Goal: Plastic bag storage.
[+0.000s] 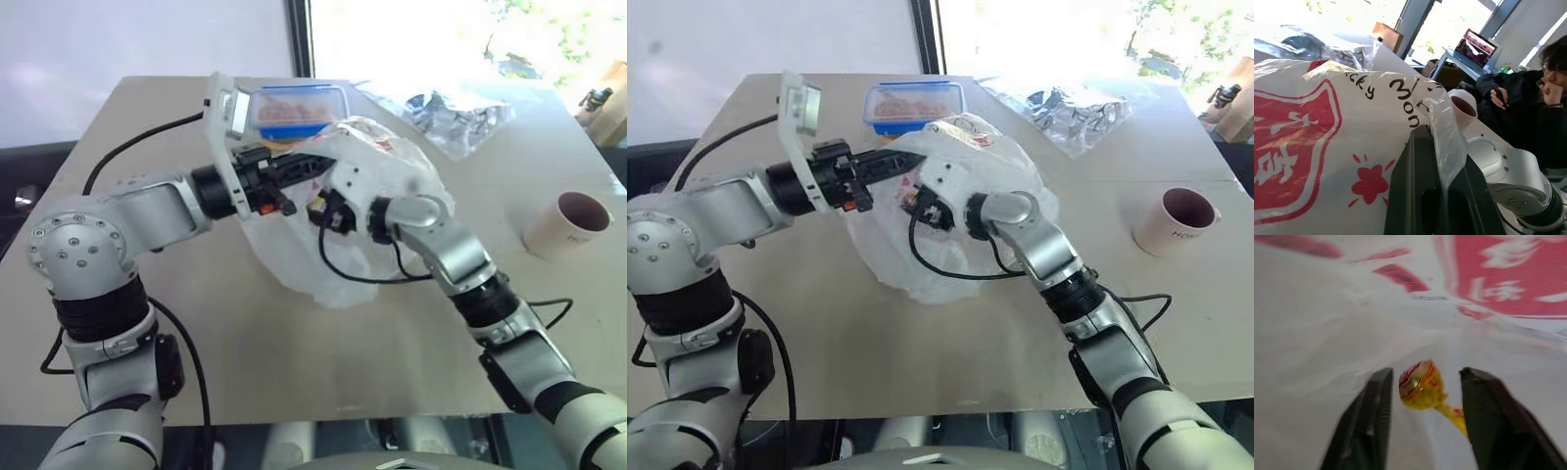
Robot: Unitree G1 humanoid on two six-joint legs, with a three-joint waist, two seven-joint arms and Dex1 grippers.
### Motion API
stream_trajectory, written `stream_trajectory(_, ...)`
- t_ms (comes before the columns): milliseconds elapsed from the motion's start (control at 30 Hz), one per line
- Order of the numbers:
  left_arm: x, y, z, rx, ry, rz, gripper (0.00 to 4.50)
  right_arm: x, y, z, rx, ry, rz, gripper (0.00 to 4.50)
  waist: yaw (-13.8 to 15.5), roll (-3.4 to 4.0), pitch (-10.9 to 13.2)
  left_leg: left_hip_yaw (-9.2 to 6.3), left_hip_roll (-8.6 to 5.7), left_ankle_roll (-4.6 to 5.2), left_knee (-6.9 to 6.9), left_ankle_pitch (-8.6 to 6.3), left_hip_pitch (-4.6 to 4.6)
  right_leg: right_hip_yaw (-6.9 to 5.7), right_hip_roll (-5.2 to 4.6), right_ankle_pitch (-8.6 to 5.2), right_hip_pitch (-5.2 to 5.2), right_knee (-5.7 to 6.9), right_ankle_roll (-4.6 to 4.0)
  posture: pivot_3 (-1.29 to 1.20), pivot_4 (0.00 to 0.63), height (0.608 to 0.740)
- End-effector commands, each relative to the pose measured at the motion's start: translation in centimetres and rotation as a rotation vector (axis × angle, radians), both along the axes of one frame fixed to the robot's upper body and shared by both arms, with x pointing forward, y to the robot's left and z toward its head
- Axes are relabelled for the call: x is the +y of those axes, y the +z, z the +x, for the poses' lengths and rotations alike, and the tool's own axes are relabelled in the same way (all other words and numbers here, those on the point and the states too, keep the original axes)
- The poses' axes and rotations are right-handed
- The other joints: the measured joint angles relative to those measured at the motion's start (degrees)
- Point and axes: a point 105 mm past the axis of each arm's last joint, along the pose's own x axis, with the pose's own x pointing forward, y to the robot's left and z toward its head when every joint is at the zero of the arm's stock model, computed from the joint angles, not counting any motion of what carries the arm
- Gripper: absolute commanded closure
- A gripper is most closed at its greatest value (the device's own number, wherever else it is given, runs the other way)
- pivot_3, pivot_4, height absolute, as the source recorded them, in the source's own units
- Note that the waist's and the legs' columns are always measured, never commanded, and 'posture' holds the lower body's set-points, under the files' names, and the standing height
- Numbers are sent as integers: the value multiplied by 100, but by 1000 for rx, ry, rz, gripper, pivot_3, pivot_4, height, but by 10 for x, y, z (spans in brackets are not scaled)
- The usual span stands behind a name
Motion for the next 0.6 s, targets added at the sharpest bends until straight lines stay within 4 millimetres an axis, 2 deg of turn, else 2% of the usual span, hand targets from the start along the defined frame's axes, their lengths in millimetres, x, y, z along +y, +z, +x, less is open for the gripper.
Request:
stream_trajectory(33, 5, 5, 3, -46, 67, -4, 4500, -11, 24, -4, -120, 0, 54, 792, 5, 0, 0, -3, -1, 0, 6, 0, -11, -4, -1, 0, -7, 2, 0, 0, 150, 740)
stream_trajectory(67, 9, 3, 8, -50, 106, 5, 4500, -20, 30, -6, -171, -18, 53, 318, 11, 0, 0, -4, -1, 0, 14, 0, -23, -5, -1, 1, -16, 5, 0, 0, 150, 740)
stream_trajectory(100, 12, 1, 12, -56, 137, 12, 4500, -27, 36, -9, -207, -32, 55, 42, 20, 0, 0, -5, -3, 0, 16, 0, -25, -7, -3, 1, -16, 5, 0, 0, 150, 740)
stream_trajectory(233, 20, -3, 28, -79, 257, 32, 4500, -57, 53, -32, -292, -70, 54, 42, 35, 0, 0, -9, -3, 0, 14, 0, -24, -11, 0, 0, -15, 8, 0, 0, 150, 740)
stream_trajectory(400, 16, -8, 45, -151, 333, 98, 4500, -91, 81, -75, -216, -44, 138, 42, 1, 1, 1, -6, 1, -1, 6, 0, -22, -7, 4, 0, -16, 8, 0, 0, 150, 740)
stream_trajectory(467, 10, -10, 48, -182, 326, 117, 4500, -107, 90, -84, -218, -83, 136, 42, 6, 1, 1, -5, -1, -1, 5, 0, -21, -7, 2, 1, -15, 7, 0, 0, 150, 740)
stream_trajectory(600, 4, -6, 52, -240, 317, 134, 4500, -152, 99, -88, -228, -280, 29, 42, 17, 1, 0, -4, -3, 1, 6, 0, -21, -7, 1, 0, -13, 5, 0, 0, 150, 740)
